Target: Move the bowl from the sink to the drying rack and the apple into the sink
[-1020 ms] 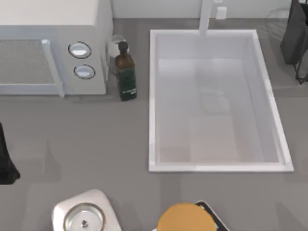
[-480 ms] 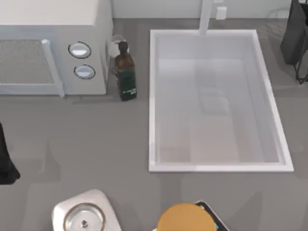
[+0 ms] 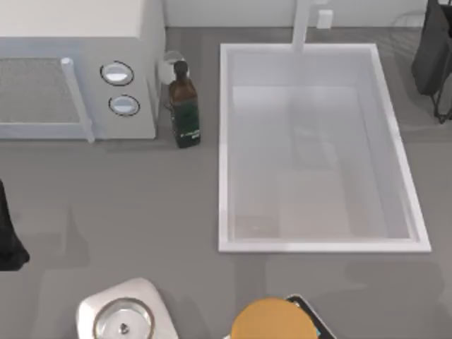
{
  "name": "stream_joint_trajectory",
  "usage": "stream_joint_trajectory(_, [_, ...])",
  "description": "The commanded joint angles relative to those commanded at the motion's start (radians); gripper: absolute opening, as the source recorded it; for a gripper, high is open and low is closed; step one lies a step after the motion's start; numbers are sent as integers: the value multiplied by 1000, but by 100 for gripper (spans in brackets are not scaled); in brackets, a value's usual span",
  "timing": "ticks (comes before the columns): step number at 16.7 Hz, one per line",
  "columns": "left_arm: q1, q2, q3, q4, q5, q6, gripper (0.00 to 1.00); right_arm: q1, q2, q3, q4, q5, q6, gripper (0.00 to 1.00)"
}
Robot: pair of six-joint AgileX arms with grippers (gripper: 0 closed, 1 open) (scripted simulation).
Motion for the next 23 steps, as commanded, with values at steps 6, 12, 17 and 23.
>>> stream_joint_trajectory(6, [0, 0, 0, 0, 0, 0, 100, -92, 336, 253, -217, 9, -92, 100])
stream_joint_trajectory(12, [0, 0, 0, 0, 0, 0, 100, -132, 439, 332, -284, 31, -109, 100])
stream_joint_trajectory(17, [0, 0, 0, 0, 0, 0, 100, -127, 441, 324, -272, 30, -108, 100])
stream_joint_trajectory(23, [0, 0, 0, 0, 0, 0, 100, -127, 498, 255, -145, 31, -107, 100])
